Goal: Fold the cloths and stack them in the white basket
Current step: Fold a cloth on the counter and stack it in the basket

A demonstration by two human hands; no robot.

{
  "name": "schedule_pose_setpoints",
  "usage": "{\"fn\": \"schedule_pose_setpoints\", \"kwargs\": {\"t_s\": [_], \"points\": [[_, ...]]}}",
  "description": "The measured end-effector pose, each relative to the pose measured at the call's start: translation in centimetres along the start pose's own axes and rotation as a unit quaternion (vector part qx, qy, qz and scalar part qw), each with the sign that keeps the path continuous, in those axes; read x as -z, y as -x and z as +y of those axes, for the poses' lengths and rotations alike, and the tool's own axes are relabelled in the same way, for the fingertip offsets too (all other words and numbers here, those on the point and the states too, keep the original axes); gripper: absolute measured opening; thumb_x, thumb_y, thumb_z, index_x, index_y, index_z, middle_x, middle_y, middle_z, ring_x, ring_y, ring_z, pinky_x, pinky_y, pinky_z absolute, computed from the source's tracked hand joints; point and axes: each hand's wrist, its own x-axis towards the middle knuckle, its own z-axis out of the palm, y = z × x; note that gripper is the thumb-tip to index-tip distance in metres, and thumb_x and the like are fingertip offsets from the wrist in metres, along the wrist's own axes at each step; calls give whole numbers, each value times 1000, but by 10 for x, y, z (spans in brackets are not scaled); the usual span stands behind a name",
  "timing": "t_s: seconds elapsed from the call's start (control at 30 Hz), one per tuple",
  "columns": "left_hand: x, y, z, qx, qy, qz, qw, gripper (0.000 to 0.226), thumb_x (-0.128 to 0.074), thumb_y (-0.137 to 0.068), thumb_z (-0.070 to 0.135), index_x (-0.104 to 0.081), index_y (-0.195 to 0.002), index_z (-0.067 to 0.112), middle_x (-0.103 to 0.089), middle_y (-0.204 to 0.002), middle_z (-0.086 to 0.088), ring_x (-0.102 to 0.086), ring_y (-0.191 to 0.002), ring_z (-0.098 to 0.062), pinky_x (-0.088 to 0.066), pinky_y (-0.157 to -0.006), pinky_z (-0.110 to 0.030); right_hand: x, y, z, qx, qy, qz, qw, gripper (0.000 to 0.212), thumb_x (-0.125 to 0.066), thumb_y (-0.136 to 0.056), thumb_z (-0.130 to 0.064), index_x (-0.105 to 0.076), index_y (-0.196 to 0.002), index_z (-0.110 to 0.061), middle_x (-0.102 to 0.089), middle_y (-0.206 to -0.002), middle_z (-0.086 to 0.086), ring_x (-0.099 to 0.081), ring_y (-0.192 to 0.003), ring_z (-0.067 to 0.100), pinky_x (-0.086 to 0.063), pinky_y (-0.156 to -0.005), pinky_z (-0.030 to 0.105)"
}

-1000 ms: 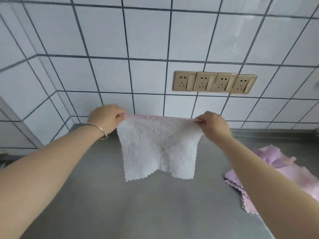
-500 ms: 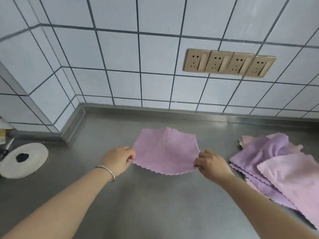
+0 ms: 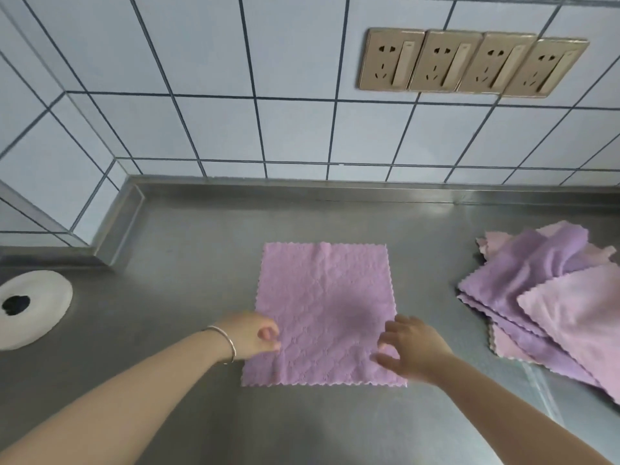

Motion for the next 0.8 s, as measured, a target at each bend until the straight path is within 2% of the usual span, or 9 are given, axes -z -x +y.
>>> {"fn": "schedule_pose_setpoints", "kwargs": {"t_s": [0.07, 0.1, 0.2, 0.27, 0.33, 0.4, 0.53, 0.7, 0.8], "points": [[17, -27, -9, 58, 77, 99, 990, 23, -53, -87, 38, -62, -104, 25, -65, -112, 5, -60, -100, -17, -47, -88, -29, 13, -25, 5, -123, -91, -7, 988, 40, -37, -90, -55, -67, -100, -32, -65, -94, -11, -61, -85, 12, -48, -68, 25], [24, -41, -16, 94, 109, 142, 979, 17, -54, -86, 34, -62, -98, 25, -67, -110, 1, -61, -100, -21, -48, -90, -32, 15, -40, 10, -207, -137, -22, 968, 33, -42, -92, -48, -64, -109, -31, -65, -101, -7, -62, -90, 16, -47, -69, 25], [40, -80, -28, 200, 239, 205, 928, 7, -53, -75, 26, -53, -70, 21, -72, -86, -7, -68, -85, -26, -53, -86, -37, 16, -77, 25, -428, -281, -29, 858, 34, -46, -91, -33, -54, -123, -25, -66, -108, 4, -62, -94, 27, -46, -70, 28], [43, -103, -37, 238, 298, 218, 898, 10, -50, -69, 25, -54, -72, 17, -71, -69, -5, -70, -75, -25, -55, -82, -38, 12, -93, 35, -518, -330, -27, 789, 41, -47, -88, -27, -48, -128, -18, -63, -113, 9, -59, -96, 29, -41, -72, 29], [40, -125, -45, 263, 307, 225, 887, 28, -47, -65, 33, -60, -81, 14, -71, -71, -5, -70, -71, -24, -57, -78, -38, 5, -104, 40, -569, -338, -42, 749, 41, -48, -86, -26, -51, -124, -12, -62, -115, 11, -59, -101, 29, -39, -73, 28], [40, -134, -41, 283, 278, 238, 886, 35, -43, -66, 38, -64, -80, 14, -72, -79, -7, -68, -72, -27, -56, -76, -36, -3, -111, 42, -586, -328, -57, 739, 38, -48, -84, -28, -58, -116, -9, -64, -109, 12, -61, -99, 29, -42, -74, 29], [46, -132, -21, 295, 211, 244, 899, 35, -46, -87, 39, -71, -92, 16, -69, -100, -13, -63, -92, -37, -49, -77, -34, -10, -118, 38, -587, -308, -82, 745, 31, -47, -90, -29, -65, -104, -9, -65, -101, 10, -62, -91, 29, -44, -72, 30], [45, -137, -26, 320, 203, 273, 884, 28, -49, -88, 23, -69, -105, 16, -66, -112, -17, -61, -101, -39, -49, -83, -38, -12, -112, 43, -592, -286, -72, 750, 33, -50, -91, -34, -64, -109, -11, -65, -111, 13, -61, -103, 32, -48, -82, 35], [49, -134, -30, 304, 204, 269, 891, 26, -51, -88, 23, -69, -106, 15, -66, -112, -17, -60, -102, -38, -48, -83, -38, -12, -109, 45, -581, -297, -70, 754, 30, -50, -92, -33, -61, -112, -14, -63, -114, 13, -59, -105, 32, -47, -82, 35]]}}
